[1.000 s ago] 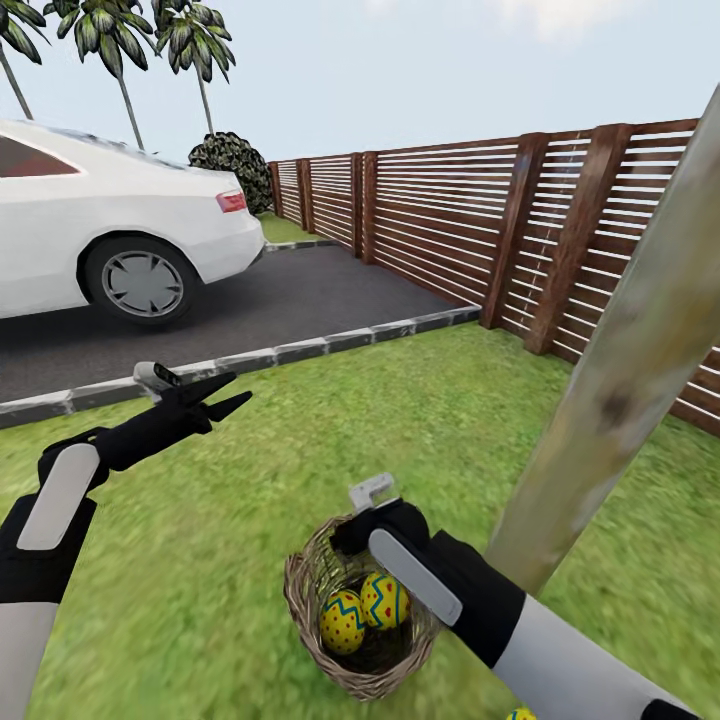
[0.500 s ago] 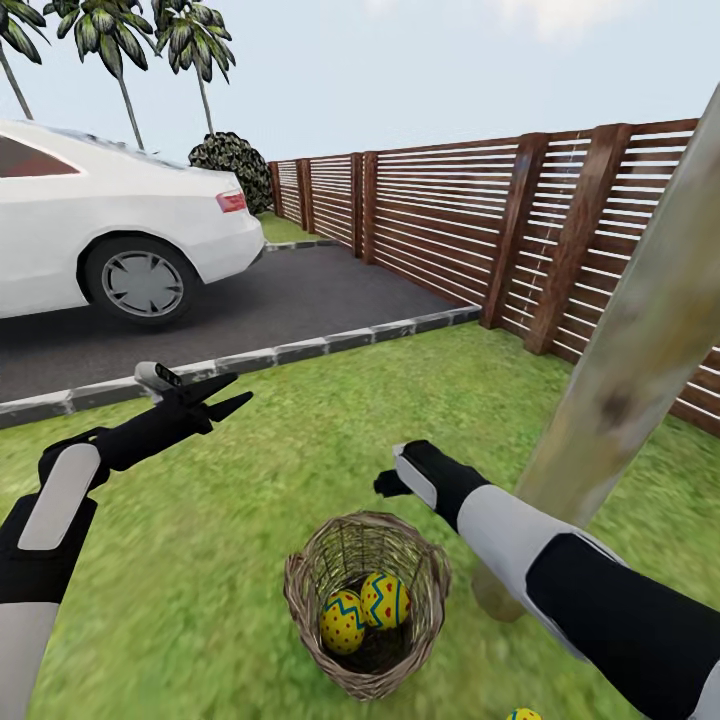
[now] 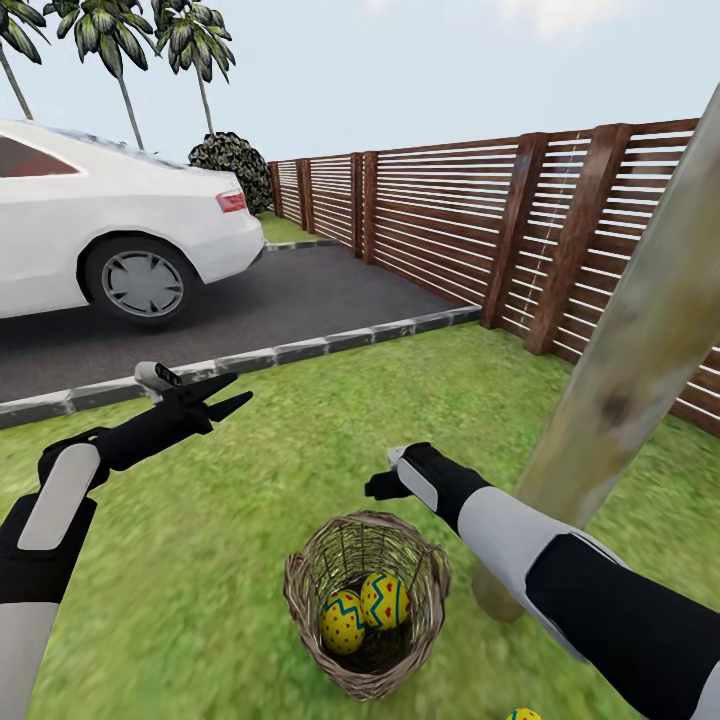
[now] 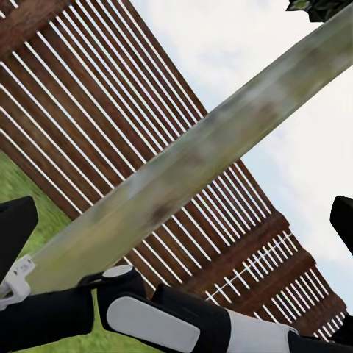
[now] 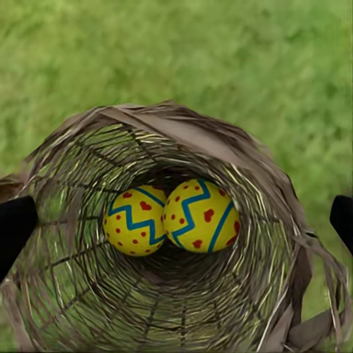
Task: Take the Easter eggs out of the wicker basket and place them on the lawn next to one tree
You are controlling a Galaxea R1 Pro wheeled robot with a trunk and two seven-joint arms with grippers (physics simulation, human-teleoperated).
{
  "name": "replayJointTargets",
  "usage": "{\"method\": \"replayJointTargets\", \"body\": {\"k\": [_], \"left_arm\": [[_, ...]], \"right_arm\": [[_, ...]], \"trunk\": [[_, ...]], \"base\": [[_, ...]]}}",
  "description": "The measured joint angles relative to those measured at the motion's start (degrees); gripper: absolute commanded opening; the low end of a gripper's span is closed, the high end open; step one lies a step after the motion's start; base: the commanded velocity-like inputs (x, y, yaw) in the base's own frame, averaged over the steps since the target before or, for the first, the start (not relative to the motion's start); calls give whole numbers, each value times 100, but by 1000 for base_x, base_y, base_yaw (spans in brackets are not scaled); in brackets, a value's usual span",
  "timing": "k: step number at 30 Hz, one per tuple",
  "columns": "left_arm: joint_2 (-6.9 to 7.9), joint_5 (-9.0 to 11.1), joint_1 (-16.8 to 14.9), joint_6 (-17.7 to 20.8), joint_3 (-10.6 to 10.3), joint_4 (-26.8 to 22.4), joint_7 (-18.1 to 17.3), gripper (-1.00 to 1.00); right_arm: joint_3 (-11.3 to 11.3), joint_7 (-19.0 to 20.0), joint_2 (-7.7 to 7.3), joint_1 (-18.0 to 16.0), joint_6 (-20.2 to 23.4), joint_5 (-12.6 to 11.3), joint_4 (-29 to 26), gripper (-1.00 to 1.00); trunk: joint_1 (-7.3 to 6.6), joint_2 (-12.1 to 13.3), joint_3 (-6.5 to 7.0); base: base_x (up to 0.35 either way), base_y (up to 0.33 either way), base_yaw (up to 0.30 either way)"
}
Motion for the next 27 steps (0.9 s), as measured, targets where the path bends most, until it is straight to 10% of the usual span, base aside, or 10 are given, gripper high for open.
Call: {"method": "replayJointTargets", "body": {"k": [27], "left_arm": [[-21, -3, 9, -1, -8, -11, -8, 100]], "right_arm": [[84, 202, -5, 10, 29, 25, 121, 100]], "trunk": [[417, -761, -341]], "base": [[0, 0, 0]]}}
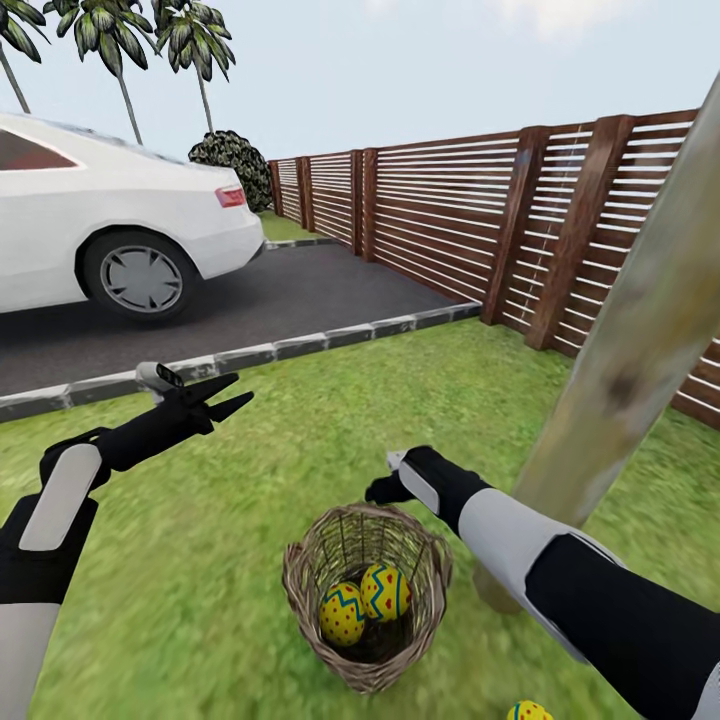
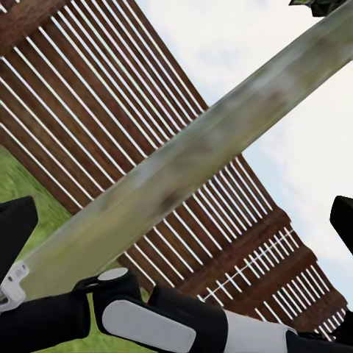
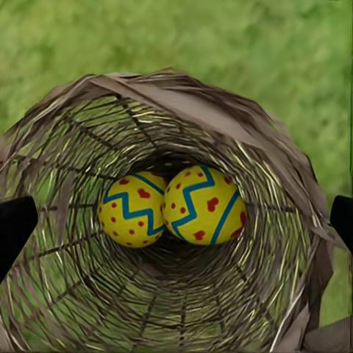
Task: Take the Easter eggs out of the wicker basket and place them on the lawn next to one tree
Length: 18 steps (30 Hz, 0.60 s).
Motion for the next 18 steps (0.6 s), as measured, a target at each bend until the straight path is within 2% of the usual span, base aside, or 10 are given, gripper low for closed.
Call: {"method": "replayJointTargets", "body": {"k": [3, 5, 6, 7, 8, 12, 13, 16, 18], "left_arm": [[4, 0, 0, 0, 1, 2, 1, 100], [3, 0, 0, 0, -1, 3, 4, 100], [3, 0, 0, 0, -1, 3, 6, 100], [3, 0, 0, 0, -1, 3, 7, 100], [3, 0, 0, 0, -1, 3, 7, 100], [3, 0, 0, 0, -1, 3, 6, 100], [1, 0, 0, 0, -1, 3, 7, 100], [-8, 0, 0, 0, -7, 3, 8, 100], [-13, 0, 0, 0, -9, 3, 8, 100]], "right_arm": [[516, -2, 3, 0, 17, 5, -38, 100], [1139, 5, 0, 1, 130, 11, -164, 100], [1326, 7, -3, 1, 185, 16, -212, 100], [1636, 15, -6, 2, 254, 20, -278, 100], [1793, 25, -7, 2, 273, 24, -317, 100], [2664, 347, -21, 4, 298, 116, -563, 100], [2931, 618, -22, 4, 299, 211, -603, 100], [3085, 1017, -20, -4, 294, 494, -635, 100], [3121, 1372, -19, -5, 277, 866, -646, 100]], "trunk": [[66, -120, -54], [110, -201, -90], [132, -241, -108], [154, -281, -126], [176, -321, -144], [264, -481, -215], [286, -521, -233], [352, -642, -287], [395, -722, -323]], "base": [[0, 0, 0], [0, 0, 0], [0, 0, 0], [0, 0, 0], [0, 0, 0], [0, 0, 0], [0, 0, 0], [0, 0, 0], [0, 0, 0]]}}
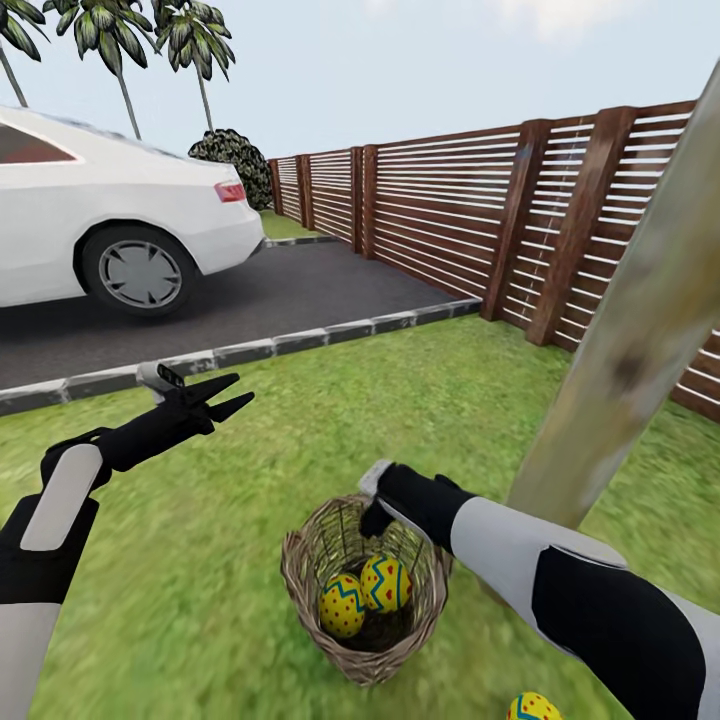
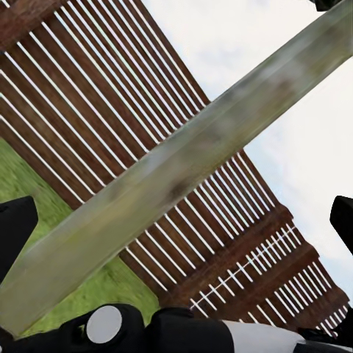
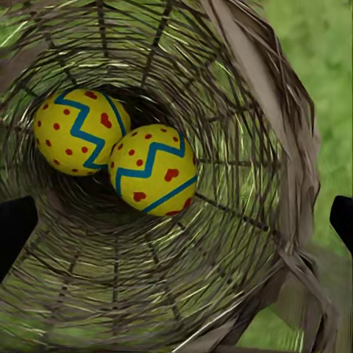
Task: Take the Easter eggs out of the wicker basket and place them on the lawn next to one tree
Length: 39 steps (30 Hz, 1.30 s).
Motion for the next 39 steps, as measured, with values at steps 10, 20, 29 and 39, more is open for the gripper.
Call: {"method": "replayJointTargets", "body": {"k": [10, 20, 29, 39], "left_arm": [[3, 0, 0, 0, 6, 0, 0, 100], [15, 0, 0, 0, 8, 0, -8, 100], [14, 0, 0, 0, 8, 0, -9, 100], [15, 0, 0, 0, 8, 0, -7, 100]], "right_arm": [[20, 1204, -17, 0, -403, 967, -232, 100], [9, 1212, -34, 0, -431, 966, -323, 100], [-3, 1216, -35, -8, -422, 965, -267, 100], [-26, 1223, -31, -9, -422, 957, -297, 100]], "trunk": [[220, -401, -179], [439, -802, -359], [637, -1163, -521], [857, -1564, -700]], "base": [[0, 0, 0], [0, 0, 0], [0, 0, 0], [0, 0, 0]]}}
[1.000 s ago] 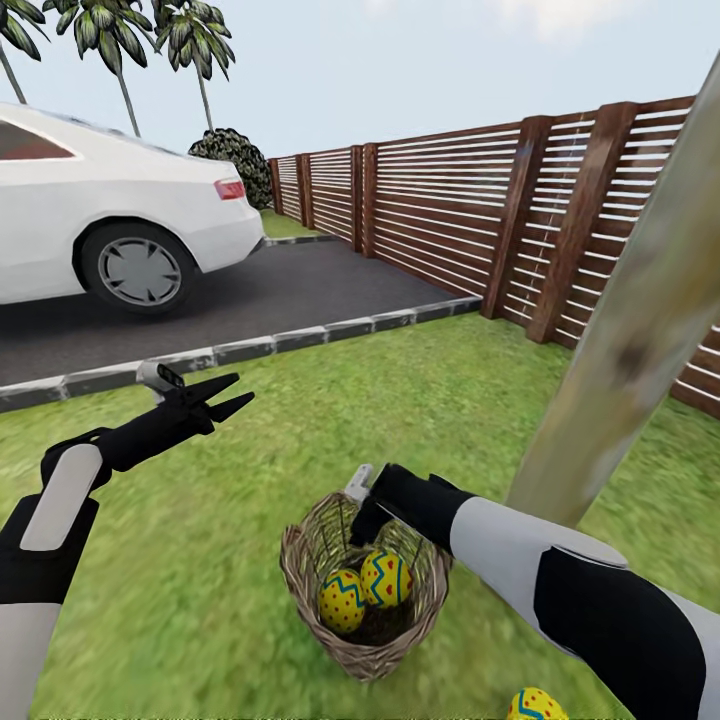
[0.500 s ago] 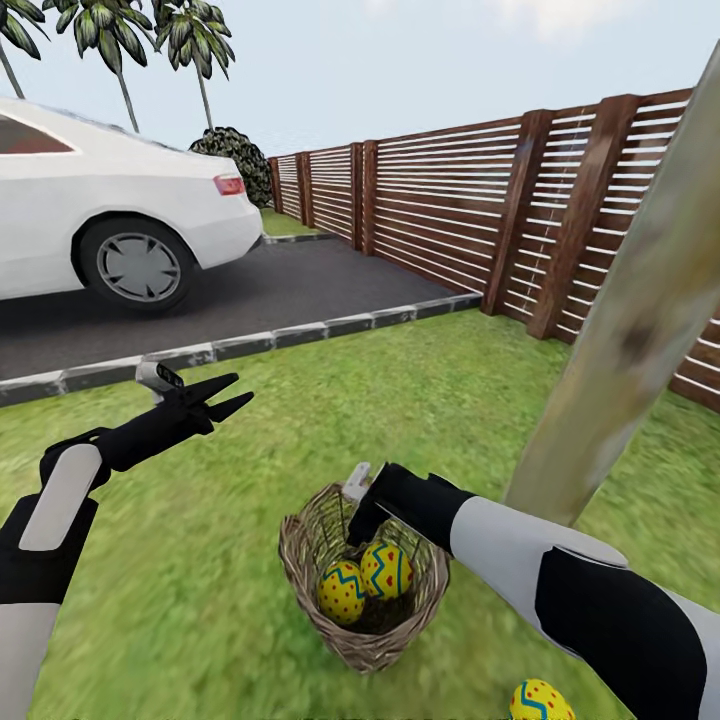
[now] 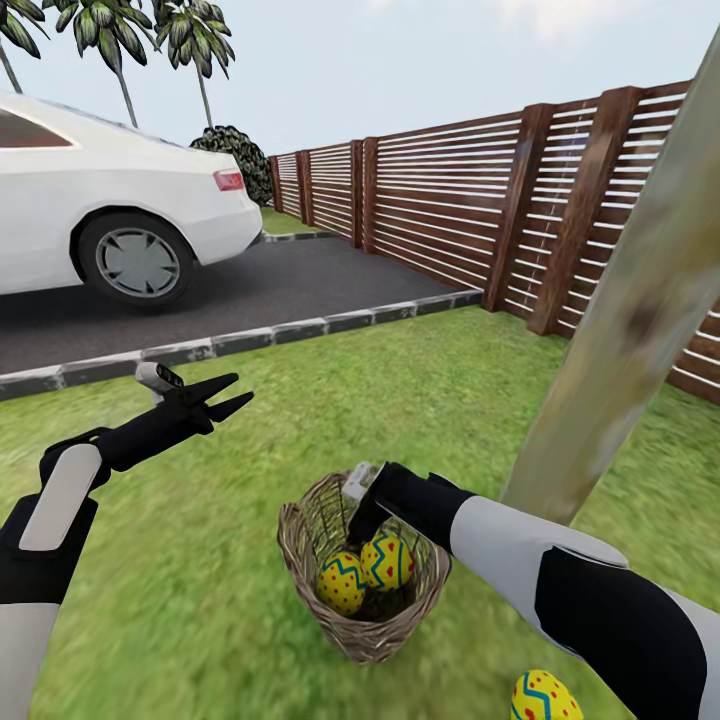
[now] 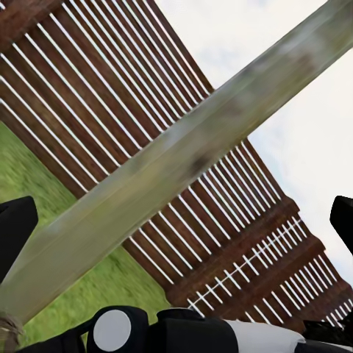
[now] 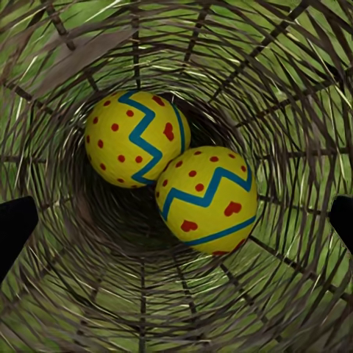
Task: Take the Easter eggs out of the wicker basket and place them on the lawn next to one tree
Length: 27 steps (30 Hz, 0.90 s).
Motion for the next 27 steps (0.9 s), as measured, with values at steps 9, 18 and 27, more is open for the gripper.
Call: {"method": "replayJointTargets", "body": {"k": [9, 18, 27], "left_arm": [[0, 2, 0, -1, 0, 0, -2, 100], [0, 6, 0, -1, 0, 0, -2, 100], [-7, 8, 0, -1, -2, 0, -2, 100]], "right_arm": [[-10, -2, 6, 0, 0, -1, -9, 100], [-17, -2, 6, 0, 0, -1, -9, 100], [-26, -6, 22, -48, 0, -4, -17, 100]], "trunk": [[179, -323, -187], [202, -335, -437], [225, -347, -638]], "base": [[0, 0, 0], [0, 0, 0], [0, 0, 0]]}}
